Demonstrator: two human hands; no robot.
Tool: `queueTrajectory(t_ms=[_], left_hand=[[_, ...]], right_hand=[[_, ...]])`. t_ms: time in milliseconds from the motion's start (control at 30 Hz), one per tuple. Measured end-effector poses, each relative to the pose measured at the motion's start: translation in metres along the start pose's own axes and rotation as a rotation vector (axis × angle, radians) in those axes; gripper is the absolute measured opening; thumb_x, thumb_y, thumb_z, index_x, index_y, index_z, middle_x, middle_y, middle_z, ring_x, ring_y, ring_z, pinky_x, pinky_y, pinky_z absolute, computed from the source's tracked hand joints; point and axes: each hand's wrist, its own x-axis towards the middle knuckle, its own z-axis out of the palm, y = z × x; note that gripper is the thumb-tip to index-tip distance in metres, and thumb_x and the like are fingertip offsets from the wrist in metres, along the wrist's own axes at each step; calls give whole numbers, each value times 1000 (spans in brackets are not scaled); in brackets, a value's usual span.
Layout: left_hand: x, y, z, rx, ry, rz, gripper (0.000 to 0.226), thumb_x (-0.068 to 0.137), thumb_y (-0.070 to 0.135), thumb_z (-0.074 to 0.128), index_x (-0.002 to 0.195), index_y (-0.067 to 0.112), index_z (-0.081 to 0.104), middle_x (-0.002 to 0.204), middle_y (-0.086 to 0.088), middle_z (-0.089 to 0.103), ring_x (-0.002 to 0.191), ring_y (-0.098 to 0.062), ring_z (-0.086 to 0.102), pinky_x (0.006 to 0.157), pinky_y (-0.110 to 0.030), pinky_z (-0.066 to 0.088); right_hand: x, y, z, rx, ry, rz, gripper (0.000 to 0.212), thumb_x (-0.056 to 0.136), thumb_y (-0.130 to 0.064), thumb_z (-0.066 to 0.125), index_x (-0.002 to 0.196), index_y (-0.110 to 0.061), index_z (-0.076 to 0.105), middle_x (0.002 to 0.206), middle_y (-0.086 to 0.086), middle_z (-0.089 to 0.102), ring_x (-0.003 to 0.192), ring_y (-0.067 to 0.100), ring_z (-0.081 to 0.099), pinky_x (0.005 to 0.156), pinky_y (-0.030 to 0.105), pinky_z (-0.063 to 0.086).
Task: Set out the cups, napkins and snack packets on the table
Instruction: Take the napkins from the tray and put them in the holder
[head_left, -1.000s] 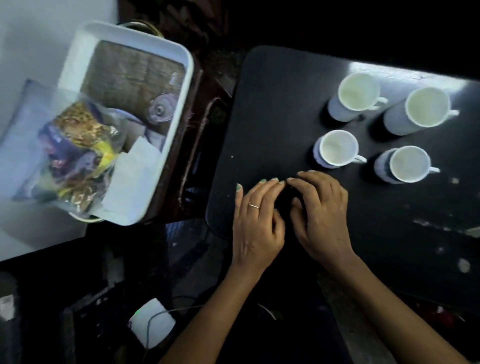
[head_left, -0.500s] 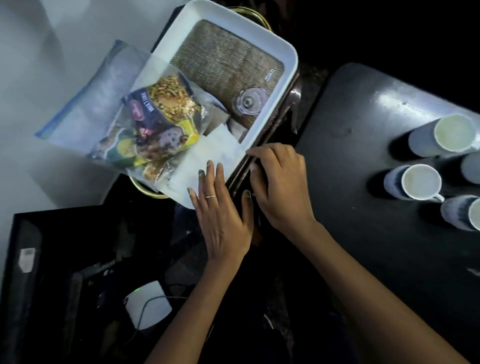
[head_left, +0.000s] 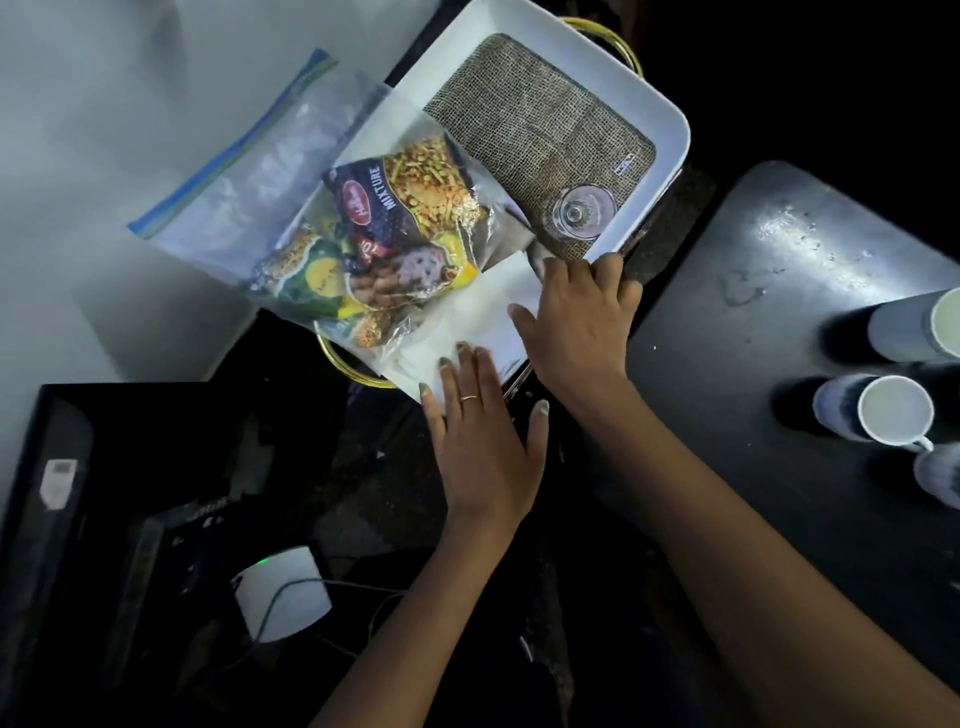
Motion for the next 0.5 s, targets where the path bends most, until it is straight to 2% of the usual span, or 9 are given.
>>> queueTrajectory(t_ms=[133,300,367,400,433,500], left_hand=[[-1,-1,1,34,-5,18,75,95,54,27,151,9,7,160,-10,3,148,-27,1,117,-44,-8],[0,-2,0,12,-6,27,76,92,51,29,151,7,10,159,-12,6,148,-28,3,117,-43,-8],[0,-2,0,-12,2,25,76,92,50,34,150,6,12,159,-12,9,148,-29,4,117,-43,-8],[0,-1,-1,-19,6,26,75,92,49,35,150,6,13,159,-12,9,148,-29,5,116,-42,-8],[0,-2,-1,-25,12,29,75,92,48,36,150,6,14,159,-12,10,147,-29,5,116,-42,-9],[0,-2,-1,-37,21,36,75,91,47,37,150,6,13,159,-12,10,147,-29,5,115,-41,-11]], right_hand=[[8,-14,0,3,-66,77,59,80,-52,64,115,-8,47,112,11,61,125,31,31,94,46,26],[8,-24,4,22,-174,135,62,80,-47,68,119,-7,41,108,11,63,131,31,25,94,46,26],[9,-25,2,59,-212,152,50,81,-43,67,112,-9,47,103,10,64,133,31,22,95,46,25],[10,-25,2,75,-224,153,37,82,-40,67,101,-13,50,99,9,64,132,30,22,95,46,24],[10,-25,0,83,-237,155,27,83,-36,66,90,-15,50,96,8,63,130,30,23,95,45,24],[7,-27,-1,93,-243,142,20,84,-25,63,79,-17,45,94,7,62,126,31,26,93,44,24]])
